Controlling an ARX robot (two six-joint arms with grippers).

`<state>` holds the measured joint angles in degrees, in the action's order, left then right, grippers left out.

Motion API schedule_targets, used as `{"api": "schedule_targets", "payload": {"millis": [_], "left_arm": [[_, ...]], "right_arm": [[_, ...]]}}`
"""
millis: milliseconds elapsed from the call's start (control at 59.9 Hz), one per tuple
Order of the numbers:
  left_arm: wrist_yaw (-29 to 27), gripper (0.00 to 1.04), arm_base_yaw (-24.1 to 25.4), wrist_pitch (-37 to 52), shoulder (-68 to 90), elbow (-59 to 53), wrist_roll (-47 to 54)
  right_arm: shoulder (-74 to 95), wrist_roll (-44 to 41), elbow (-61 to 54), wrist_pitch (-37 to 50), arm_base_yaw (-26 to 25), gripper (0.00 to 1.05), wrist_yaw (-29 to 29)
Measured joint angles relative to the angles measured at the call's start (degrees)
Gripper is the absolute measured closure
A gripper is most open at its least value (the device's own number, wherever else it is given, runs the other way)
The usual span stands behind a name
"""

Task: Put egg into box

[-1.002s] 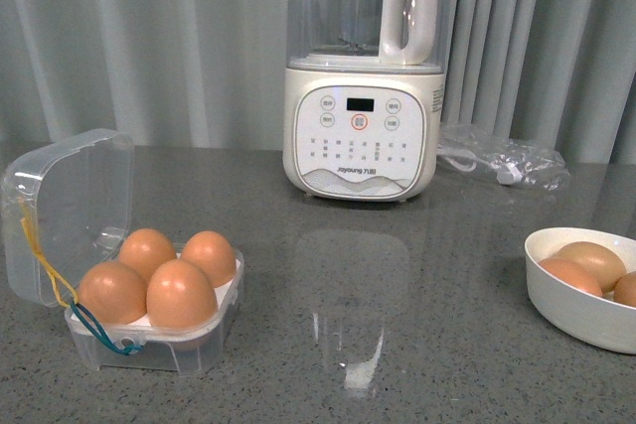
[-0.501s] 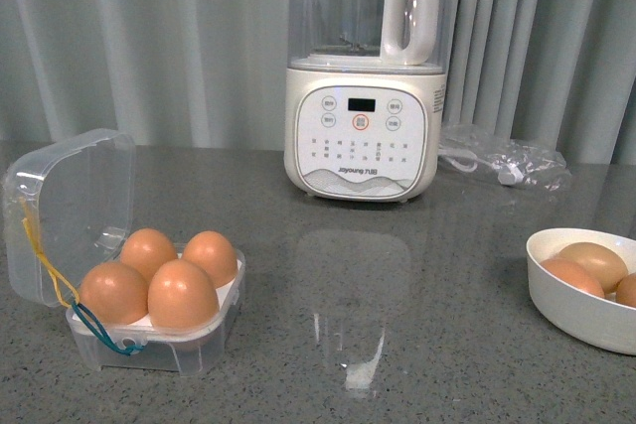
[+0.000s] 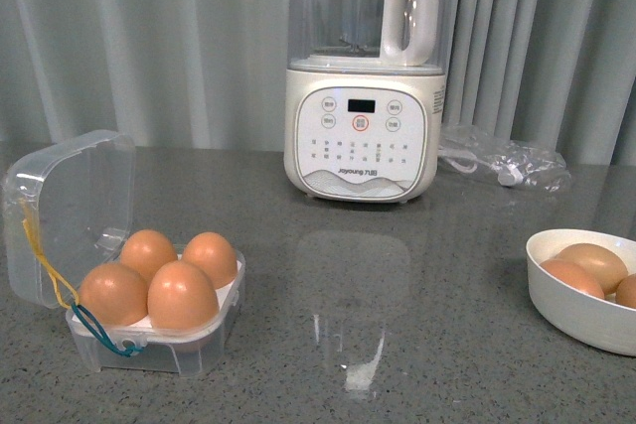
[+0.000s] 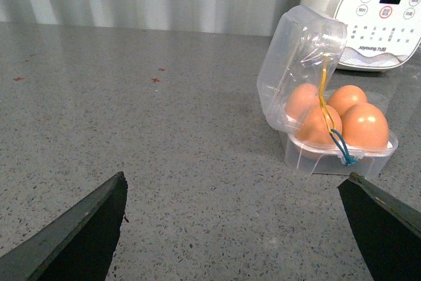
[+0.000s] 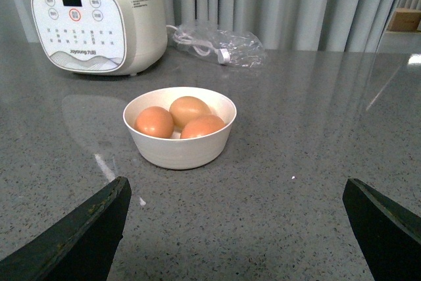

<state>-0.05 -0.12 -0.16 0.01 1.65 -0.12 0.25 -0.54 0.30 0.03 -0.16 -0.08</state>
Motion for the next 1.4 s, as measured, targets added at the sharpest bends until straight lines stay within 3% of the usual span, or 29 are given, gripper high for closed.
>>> {"api": "schedule_targets", "payload": {"millis": [117,150,167,217,250,367,601,868,1169,1403], "left_arm": [[-0.44,0.07,-0.04,-0.11,0.11,0.04,-0.02],[-4.15,0.07,-1.62,-3.82,2.10,1.22,-1.70],[-9.42,0.07,-2.86,-7.74,4.07,2.64,-3.26],[-18.38,0.07,-4.94,-16.22,11.17,6.58,-6.82],[-21.94,0.07,-5.53,-18.88,14.71,8.07,-8.20],[-22.99,0.07,-5.11,-17.33,20.37,9.70,-10.60],[-17.90,0.07,-0.24,-6.80,28.85,16.44,-9.33],[-6.12,0.07,8.68,8.17,50.07,29.64,-3.67],[3.63,0.07,11.80,11.67,64.39,37.38,-2.95],[4.46,0.07,11.87,14.01,70.58,39.04,-1.05]], "right_arm": [[0.00,0.00,0.00,0.00,0.00,0.07,0.00],[0.00,0.00,0.00,0.00,0.00,0.07,0.00],[-0.02,0.00,0.00,0.00,0.00,0.07,-0.02],[0.00,0.00,0.00,0.00,0.00,0.07,0.00],[-0.02,0.00,0.00,0.00,0.00,0.07,0.00],[0.00,-0.02,0.00,-0.02,0.00,0.07,-0.11],[0.00,0.00,0.00,-0.04,0.00,0.07,0.00],[0.00,0.00,0.00,-0.04,0.00,0.07,0.00],[-0.02,0.00,0.00,-0.04,0.00,0.07,0.00],[-0.02,0.00,-0.02,-0.02,0.00,0.07,0.00]]}}
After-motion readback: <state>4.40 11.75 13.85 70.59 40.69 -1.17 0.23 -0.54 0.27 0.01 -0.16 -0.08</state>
